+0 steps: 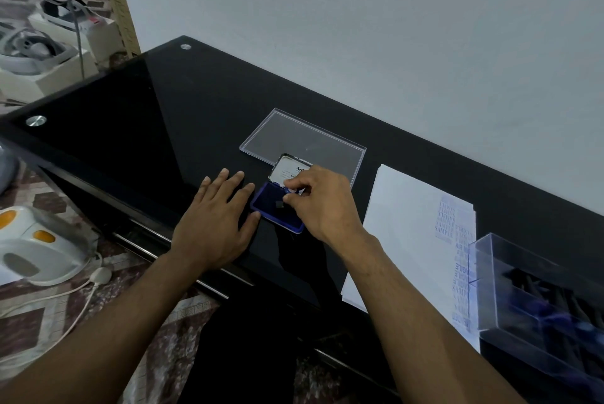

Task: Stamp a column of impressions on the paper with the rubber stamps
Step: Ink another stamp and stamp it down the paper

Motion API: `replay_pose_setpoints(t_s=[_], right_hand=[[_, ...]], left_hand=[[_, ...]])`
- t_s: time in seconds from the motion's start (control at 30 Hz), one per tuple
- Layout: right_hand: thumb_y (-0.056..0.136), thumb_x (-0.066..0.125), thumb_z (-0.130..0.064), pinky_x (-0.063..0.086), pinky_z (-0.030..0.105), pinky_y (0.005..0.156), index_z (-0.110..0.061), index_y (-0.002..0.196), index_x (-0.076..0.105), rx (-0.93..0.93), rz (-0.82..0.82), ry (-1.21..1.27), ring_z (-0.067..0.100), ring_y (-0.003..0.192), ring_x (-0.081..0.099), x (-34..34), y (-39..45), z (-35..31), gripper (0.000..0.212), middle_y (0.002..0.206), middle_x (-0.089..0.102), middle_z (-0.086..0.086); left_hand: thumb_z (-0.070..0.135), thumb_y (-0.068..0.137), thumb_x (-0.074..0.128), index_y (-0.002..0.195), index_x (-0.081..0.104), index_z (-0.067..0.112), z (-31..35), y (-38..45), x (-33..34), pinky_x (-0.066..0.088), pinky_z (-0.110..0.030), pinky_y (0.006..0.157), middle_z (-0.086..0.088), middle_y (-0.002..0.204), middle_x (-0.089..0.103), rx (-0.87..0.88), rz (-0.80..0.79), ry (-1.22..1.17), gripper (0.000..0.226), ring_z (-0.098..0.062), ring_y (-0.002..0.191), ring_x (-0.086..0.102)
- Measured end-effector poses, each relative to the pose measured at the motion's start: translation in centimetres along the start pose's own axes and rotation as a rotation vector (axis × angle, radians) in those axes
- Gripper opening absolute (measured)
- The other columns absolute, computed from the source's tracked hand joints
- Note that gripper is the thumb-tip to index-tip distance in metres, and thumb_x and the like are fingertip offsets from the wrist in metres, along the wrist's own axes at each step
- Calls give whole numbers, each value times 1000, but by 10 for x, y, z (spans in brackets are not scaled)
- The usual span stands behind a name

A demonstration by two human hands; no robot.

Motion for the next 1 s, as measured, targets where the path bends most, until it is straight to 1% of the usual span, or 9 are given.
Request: replay_pose_setpoints(t_s=[0.2, 0.37, 0.57, 0.63, 0.73, 0.83, 0.87, 0.93, 1.0], right_hand=[[87, 73, -15, 41, 8, 73, -18, 107, 76, 19, -3, -16, 0, 79, 54, 1, 0, 2, 20, 107, 71, -5], [89, 71, -15, 50, 22, 90, -16, 109, 75, 29, -35, -9, 1, 87, 55, 2, 0, 1, 20, 111, 71, -2], [90, 70, -15, 45, 14, 82, -16, 111, 75, -1, -4, -13, 1, 82, 54, 1, -2, -1, 22, 109, 71, -2], [90, 70, -15, 48, 15, 83, -17, 112, 74, -9, 11, -11, 2, 84, 57, 2, -4, 0, 23, 110, 70, -2], [91, 70, -16, 55, 22, 87, -19, 118, 71, 13, 69, 46, 8, 96, 63, -3, -8, 8, 27, 118, 67, -2], [91, 70, -18, 49, 7, 71, -22, 124, 67, 47, 130, 118, 8, 95, 63, -14, -15, 22, 33, 123, 63, -3], [90, 71, -18, 47, 5, 69, -22, 123, 67, 52, 143, 111, 7, 95, 62, -19, -17, 26, 33, 122, 63, -3], [89, 72, -19, 47, 8, 75, -20, 119, 70, 62, 166, 69, 7, 94, 61, -33, -23, 34, 30, 118, 65, -2], [88, 73, -20, 54, 17, 84, -20, 116, 72, 67, 194, 47, 9, 94, 63, -49, -31, 44, 28, 114, 66, -1]], left_hand=[[65, 96, 12, 154, 37, 21, 1, 0, -1, 14, -52, 125, -8, 163, 29, -3, -9, -4, 77, -27, 155, 14], [66, 95, 12, 155, 36, 22, 0, 0, 0, 12, -51, 126, -7, 164, 28, -9, -18, 2, 77, -26, 155, 12], [65, 96, 10, 156, 33, 21, 1, 0, -1, 11, -50, 126, -8, 166, 24, -3, -27, 4, 77, -26, 155, 9], [65, 96, 11, 156, 33, 21, 0, -1, 0, 10, -50, 126, -8, 166, 23, 1, -34, 0, 77, -26, 156, 9], [65, 95, 12, 156, 33, 20, 0, 0, -2, 6, -48, 126, -7, 166, 23, 3, -28, -46, 78, -25, 156, 8], [62, 96, 15, 155, 36, 15, 1, 0, -10, 6, -45, 126, -9, 165, 25, -15, 18, -132, 78, -25, 156, 9], [60, 97, 17, 155, 36, 13, 5, 1, -13, 7, -45, 126, -10, 165, 26, -13, 33, -146, 77, -25, 156, 9], [58, 97, 19, 155, 35, 12, 18, 3, -19, 7, -43, 126, -11, 164, 26, 2, 46, -158, 75, -26, 155, 9], [58, 95, 18, 155, 33, 12, 37, 7, -21, 6, -42, 126, -11, 164, 26, 28, 41, -155, 77, -27, 155, 9]])
Point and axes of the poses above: each hand's wrist, its own y-axis towards the middle knuckle, its own x-axis out of the palm, z = x × y, the point moved 9 cm from there along y, towards the middle knuckle
